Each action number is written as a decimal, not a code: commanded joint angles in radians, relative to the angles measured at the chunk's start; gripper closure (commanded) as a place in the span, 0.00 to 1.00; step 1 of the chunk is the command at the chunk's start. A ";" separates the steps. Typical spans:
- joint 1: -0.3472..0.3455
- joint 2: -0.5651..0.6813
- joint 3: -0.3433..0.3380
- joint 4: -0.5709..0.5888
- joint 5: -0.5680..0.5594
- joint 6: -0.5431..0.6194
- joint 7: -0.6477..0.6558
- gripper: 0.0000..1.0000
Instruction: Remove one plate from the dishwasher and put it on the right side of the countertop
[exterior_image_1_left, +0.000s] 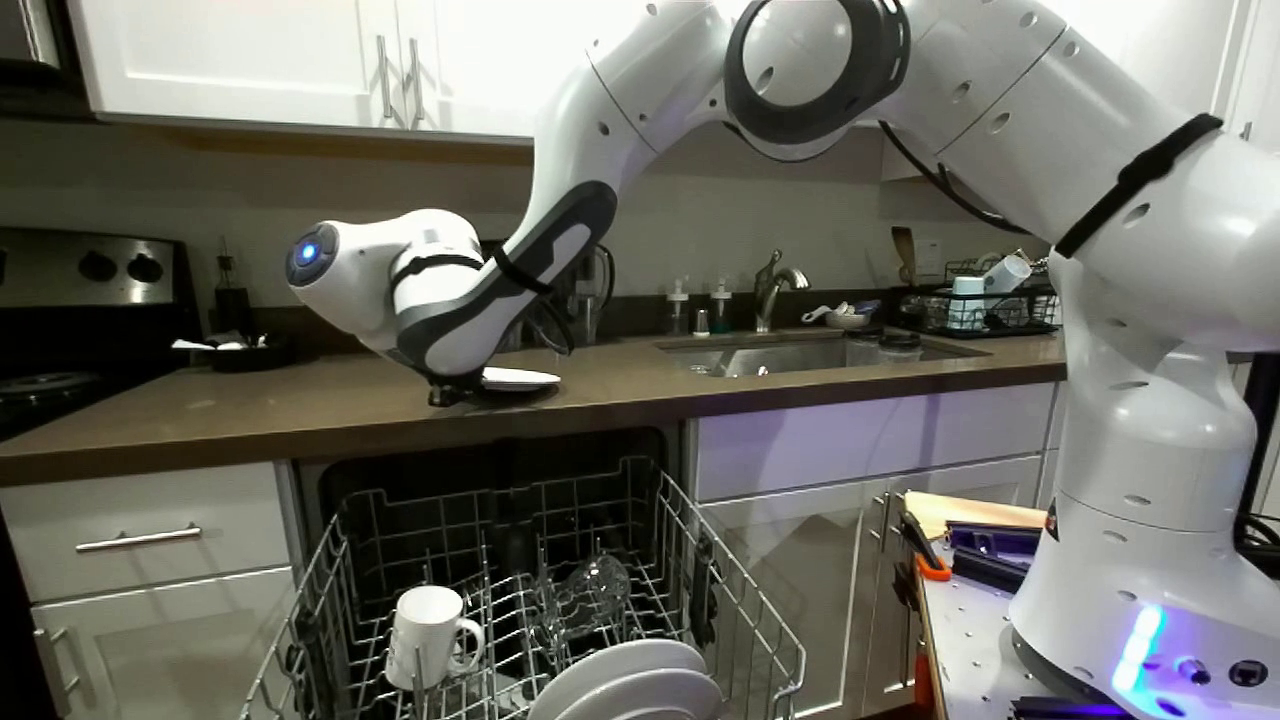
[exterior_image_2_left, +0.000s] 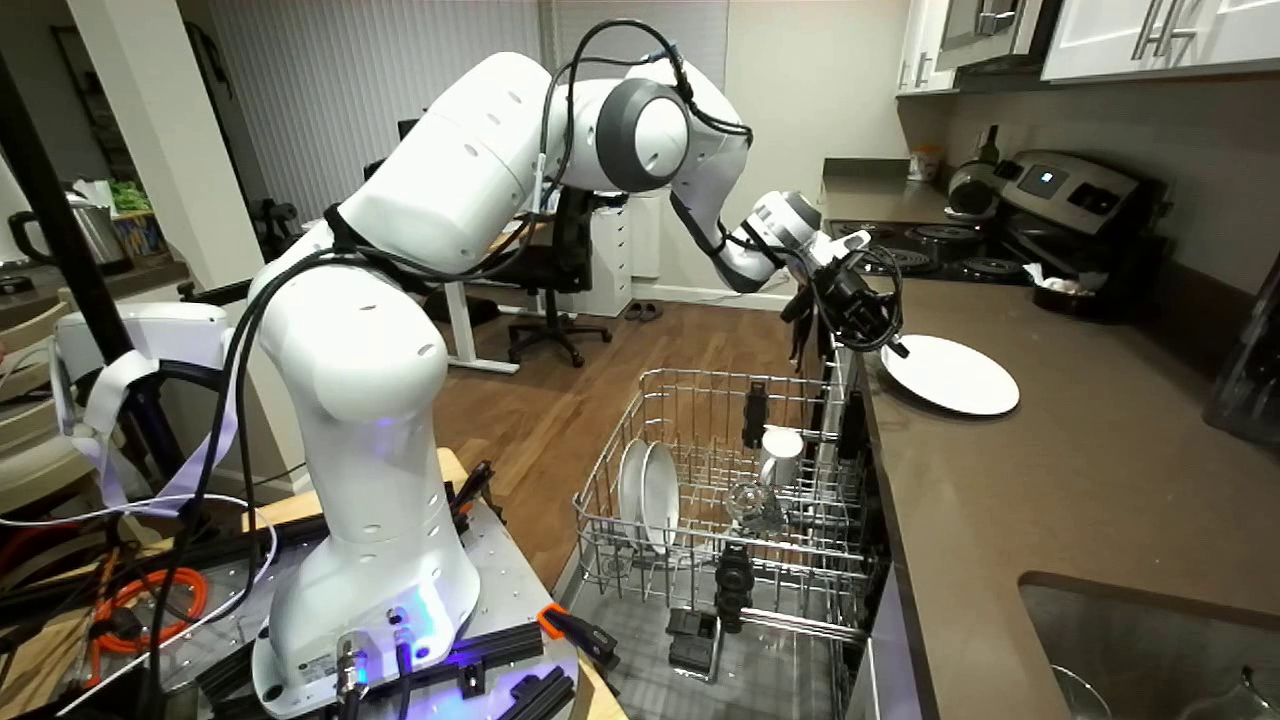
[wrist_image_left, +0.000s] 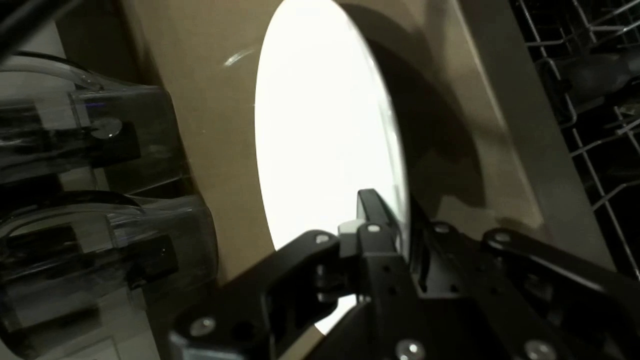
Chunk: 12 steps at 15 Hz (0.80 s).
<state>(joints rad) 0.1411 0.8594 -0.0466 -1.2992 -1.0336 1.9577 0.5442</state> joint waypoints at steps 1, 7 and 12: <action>-0.013 0.039 0.007 0.033 0.079 0.002 -0.063 0.77; -0.013 0.044 0.001 0.036 0.150 0.002 -0.109 0.66; -0.008 0.022 -0.008 0.022 0.175 0.001 -0.134 0.54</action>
<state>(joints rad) 0.1340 0.8811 -0.0644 -1.2680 -0.9169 1.9585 0.4534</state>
